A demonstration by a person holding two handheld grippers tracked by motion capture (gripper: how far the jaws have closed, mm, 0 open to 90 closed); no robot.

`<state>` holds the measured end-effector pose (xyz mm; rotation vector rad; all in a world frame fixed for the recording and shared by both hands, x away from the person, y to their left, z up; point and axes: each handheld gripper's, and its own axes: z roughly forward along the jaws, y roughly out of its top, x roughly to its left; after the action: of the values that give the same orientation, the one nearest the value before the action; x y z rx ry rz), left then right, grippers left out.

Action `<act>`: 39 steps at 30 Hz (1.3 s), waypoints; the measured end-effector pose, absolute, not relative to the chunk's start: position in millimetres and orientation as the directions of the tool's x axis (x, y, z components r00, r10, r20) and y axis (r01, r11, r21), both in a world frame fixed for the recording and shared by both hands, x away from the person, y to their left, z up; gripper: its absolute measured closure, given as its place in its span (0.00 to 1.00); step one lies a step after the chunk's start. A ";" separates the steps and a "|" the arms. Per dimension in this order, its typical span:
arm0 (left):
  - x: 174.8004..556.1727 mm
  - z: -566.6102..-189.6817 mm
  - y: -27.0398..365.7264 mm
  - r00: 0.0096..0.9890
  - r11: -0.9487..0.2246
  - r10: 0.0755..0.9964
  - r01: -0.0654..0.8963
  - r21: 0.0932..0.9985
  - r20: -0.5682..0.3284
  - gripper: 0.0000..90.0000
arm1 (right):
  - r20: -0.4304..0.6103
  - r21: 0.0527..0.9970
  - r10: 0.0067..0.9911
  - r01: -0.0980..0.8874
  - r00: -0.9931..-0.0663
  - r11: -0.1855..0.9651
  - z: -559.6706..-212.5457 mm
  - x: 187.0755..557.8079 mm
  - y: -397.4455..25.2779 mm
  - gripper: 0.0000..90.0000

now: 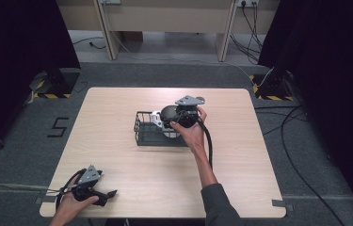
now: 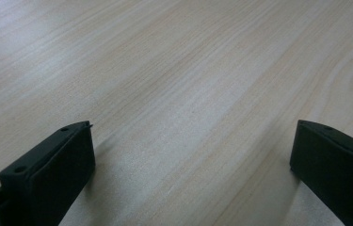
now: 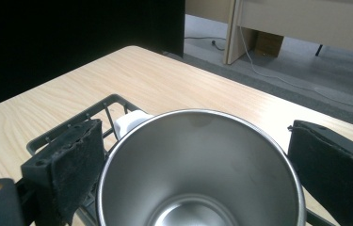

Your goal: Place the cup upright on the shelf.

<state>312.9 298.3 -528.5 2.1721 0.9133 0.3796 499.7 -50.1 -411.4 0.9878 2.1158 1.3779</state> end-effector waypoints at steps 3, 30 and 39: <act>312.9 -528.6 298.3 0.703 -0.474 0.711 0.492 0.730 -0.012 0.00 | 0.033 0.919 0.766 0.320 -0.642 0.228 -406.6 497.2 -53.7 0.18; 312.9 -528.7 298.3 0.703 -0.474 0.711 0.492 0.730 -0.012 0.00 | 0.050 0.940 0.760 0.288 -0.649 0.184 -390.5 458.3 -74.4 0.17; 313.2 -528.7 298.3 0.704 -0.474 0.710 0.491 0.730 -0.012 0.00 | 0.053 0.944 0.746 0.276 -0.664 0.178 -391.8 443.1 -79.1 0.18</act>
<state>313.2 298.3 -528.7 2.1703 0.9115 0.3801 443.1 -79.1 -391.8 0.9616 2.0375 1.4914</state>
